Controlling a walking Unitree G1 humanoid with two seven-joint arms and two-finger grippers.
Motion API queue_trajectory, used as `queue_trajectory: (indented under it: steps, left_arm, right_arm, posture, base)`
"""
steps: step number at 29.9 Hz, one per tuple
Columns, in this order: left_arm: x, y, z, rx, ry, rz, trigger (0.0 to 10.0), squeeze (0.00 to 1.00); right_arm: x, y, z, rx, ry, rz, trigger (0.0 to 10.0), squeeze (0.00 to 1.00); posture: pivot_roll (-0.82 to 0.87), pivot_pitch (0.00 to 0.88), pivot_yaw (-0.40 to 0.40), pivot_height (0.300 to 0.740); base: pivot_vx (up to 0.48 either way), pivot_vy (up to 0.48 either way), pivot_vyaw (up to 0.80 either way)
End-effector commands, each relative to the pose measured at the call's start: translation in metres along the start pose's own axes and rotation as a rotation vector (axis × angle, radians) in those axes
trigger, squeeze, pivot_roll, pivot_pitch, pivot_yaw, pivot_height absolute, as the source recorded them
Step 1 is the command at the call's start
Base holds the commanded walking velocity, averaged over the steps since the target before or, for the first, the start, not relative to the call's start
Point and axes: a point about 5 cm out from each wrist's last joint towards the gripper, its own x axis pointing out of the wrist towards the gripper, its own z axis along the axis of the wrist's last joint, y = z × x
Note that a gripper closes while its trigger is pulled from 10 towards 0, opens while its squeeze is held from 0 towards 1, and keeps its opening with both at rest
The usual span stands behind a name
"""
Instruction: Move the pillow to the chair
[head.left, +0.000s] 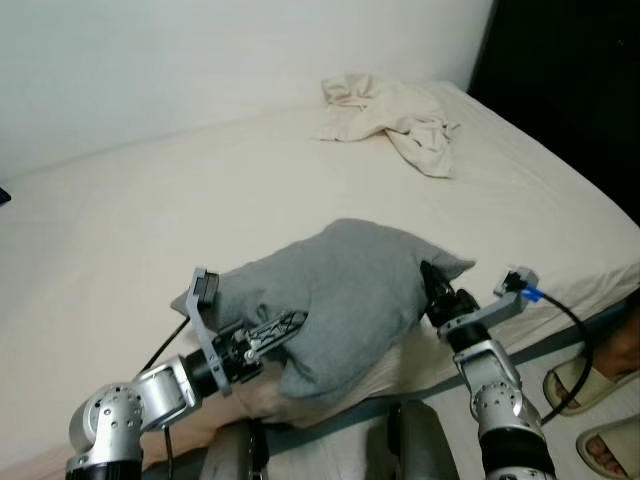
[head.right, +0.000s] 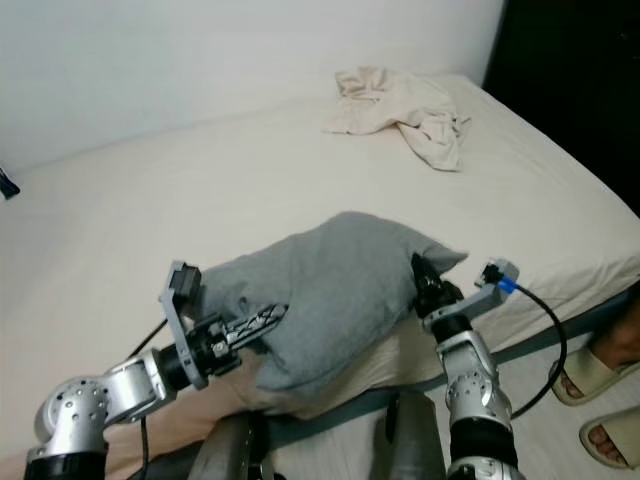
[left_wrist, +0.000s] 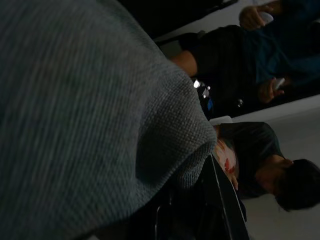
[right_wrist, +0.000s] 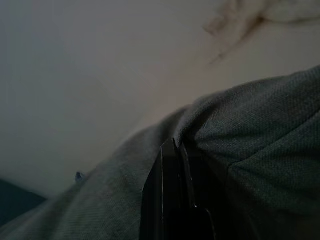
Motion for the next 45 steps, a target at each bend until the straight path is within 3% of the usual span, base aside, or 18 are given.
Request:
queue_trajectory:
  steps: [1, 5, 7, 11, 12, 13, 14, 15, 28, 29, 32, 38, 45]
  left_arm:
    - [0.013, -0.014, 0.002, 0.032, -0.002, -0.08, 0.0, 0.0]
    - [0.029, -0.026, 0.015, 0.11, -0.049, -0.096, 0.0, 0.0]
    - [0.031, -0.026, 0.018, 0.129, -0.06, -0.086, 0.0, 0.0]
    - [0.035, -0.013, 0.046, 0.261, -0.187, 0.127, 0.5, 0.0]
    - [0.035, -0.013, 0.046, 0.261, -0.187, 0.127, 0.5, 0.0]
    - [0.034, -0.009, 0.05, 0.28, -0.206, 0.164, 4.0, 0.0]
    - [0.034, -0.009, 0.05, 0.28, -0.206, 0.164, 4.0, 0.0]
    - [0.033, -0.007, 0.054, 0.307, -0.225, 0.195, 10.0, 0.0]
    - [0.03, 0.005, 0.07, 0.397, -0.327, 0.324, 10.0, 0.0]
    - [0.027, 0.014, 0.076, 0.422, -0.361, 0.399, 10.0, 0.0]
    - [0.023, 0.02, 0.078, 0.447, -0.382, 0.453, 10.0, 0.0]
    - [0.021, 0.023, 0.08, 0.531, -0.398, 0.519, 10.0, 0.0]
    - [0.023, 0.027, 0.081, 0.563, -0.427, 0.563, 10.0, 0.0]
  right_arm:
    - [0.008, 0.021, -0.006, 0.009, 0.023, 0.1, 0.0, 0.0]
    - [0.023, 0.043, 0.02, -0.074, -0.037, 0.136, 0.0, 0.0]
    - [0.025, 0.045, 0.023, -0.088, -0.04, 0.141, 0.0, 0.0]
    - [0.028, 0.059, 0.029, -0.198, -0.02, 0.189, 0.0, 0.0]
    - [0.028, 0.059, 0.029, -0.198, -0.02, 0.189, 0.0, 0.0]
    - [0.028, 0.06, 0.029, -0.204, -0.018, 0.189, 0.0, 0.0]
    - [0.028, 0.06, 0.029, -0.204, -0.018, 0.189, 0.0, 0.0]
    - [0.027, 0.06, 0.027, -0.21, -0.012, 0.189, 0.0, 0.0]
    - [0.027, 0.07, 0.013, -0.2, 0.03, 0.196, 0.0, 0.0]
    - [0.027, 0.082, -0.003, -0.198, 0.074, 0.233, 0.0, 0.0]
    - [0.027, 0.088, -0.013, -0.19, 0.093, 0.246, 0.0, 0.0]
    - [0.029, 0.089, -0.02, -0.201, 0.122, 0.249, 0.0, 0.0]
    - [0.029, 0.09, -0.023, -0.215, 0.141, 0.255, 0.0, 0.0]
  posture:
    - [-0.05, 0.196, 0.081, 0.596]
    - [-0.06, 0.18, 0.076, 0.596]
    - [-0.06, 0.18, 0.076, 0.596]
    - [-0.06, 0.16, 0.067, 0.596]
    - [-0.06, 0.16, 0.067, 0.596]
    - [-0.06, 0.159, 0.067, 0.601]
    - [-0.06, 0.159, 0.067, 0.601]
    - [-0.06, 0.154, 0.065, 0.606]
    - [-0.07, 0.132, 0.065, 0.641]
    - [-0.07, 0.127, 0.065, 0.651]
    - [-0.07, 0.124, 0.063, 0.661]
    - [-0.06, 0.121, 0.06, 0.691]
    - [-0.07, 0.11, 0.052, 0.721]
  base:
    - [0.0, 0.0, 0.0]
    - [0.0, 0.0, 0.0]
    - [0.0, 0.0, 0.0]
    - [0.0, 0.0, 0.0]
    - [0.0, 0.0, 0.0]
    - [0.0, 0.0, 0.0]
    - [0.0, 0.0, 0.0]
    - [0.0, 0.0, 0.0]
    - [0.0, 0.0, 0.0]
    - [0.0, 0.0, 0.0]
    - [0.0, 0.0, 0.0]
    - [0.0, 0.0, 0.0]
    - [0.0, 0.0, 0.0]
